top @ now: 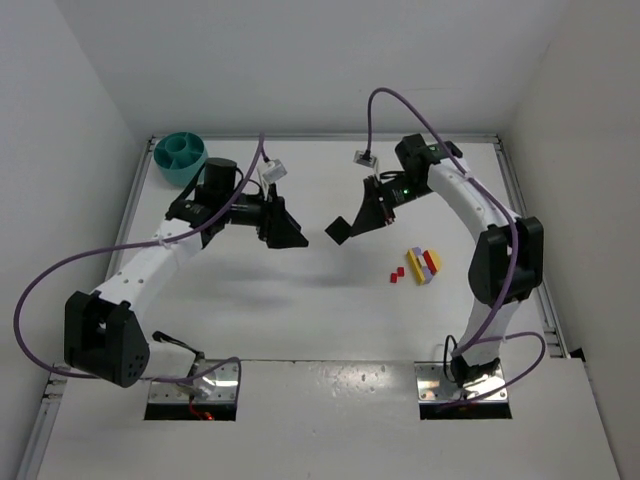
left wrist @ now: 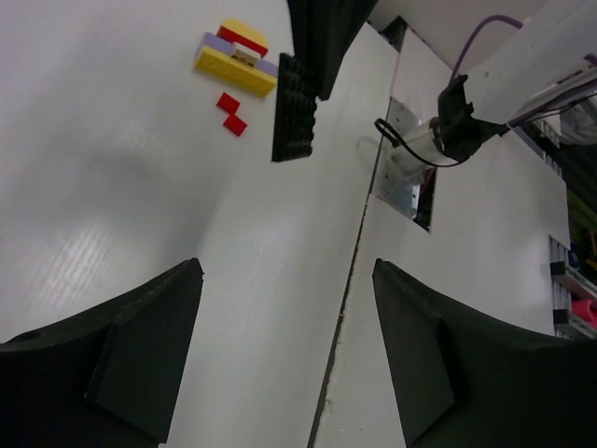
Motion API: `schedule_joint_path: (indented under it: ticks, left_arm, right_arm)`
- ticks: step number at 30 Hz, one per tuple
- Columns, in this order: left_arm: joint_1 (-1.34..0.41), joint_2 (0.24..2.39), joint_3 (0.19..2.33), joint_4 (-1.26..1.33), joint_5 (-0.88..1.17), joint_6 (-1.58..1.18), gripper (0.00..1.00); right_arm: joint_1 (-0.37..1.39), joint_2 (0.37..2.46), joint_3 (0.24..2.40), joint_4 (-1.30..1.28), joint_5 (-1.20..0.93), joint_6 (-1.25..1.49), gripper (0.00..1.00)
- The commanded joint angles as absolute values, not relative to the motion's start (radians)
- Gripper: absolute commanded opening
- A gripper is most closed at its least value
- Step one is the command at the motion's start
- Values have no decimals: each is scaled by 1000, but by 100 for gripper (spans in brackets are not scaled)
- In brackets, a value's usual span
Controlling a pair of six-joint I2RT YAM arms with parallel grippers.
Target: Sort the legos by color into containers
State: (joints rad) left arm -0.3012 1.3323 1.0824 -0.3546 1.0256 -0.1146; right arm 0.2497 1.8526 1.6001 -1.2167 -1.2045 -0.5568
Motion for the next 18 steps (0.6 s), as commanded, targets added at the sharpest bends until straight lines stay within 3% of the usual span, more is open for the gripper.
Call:
schedule_joint_path:
  ticks: [1,18]
  left_arm:
    - [-327,1330,1117,-291,1094,-150,78]
    - [-376,1339,1046,-173,1049,-202,58]
  right_arm:
    - [304,1850,1643,-1051,-1198,-422,0]
    - [443,1894,1716,-1058,-1154,-400,0]
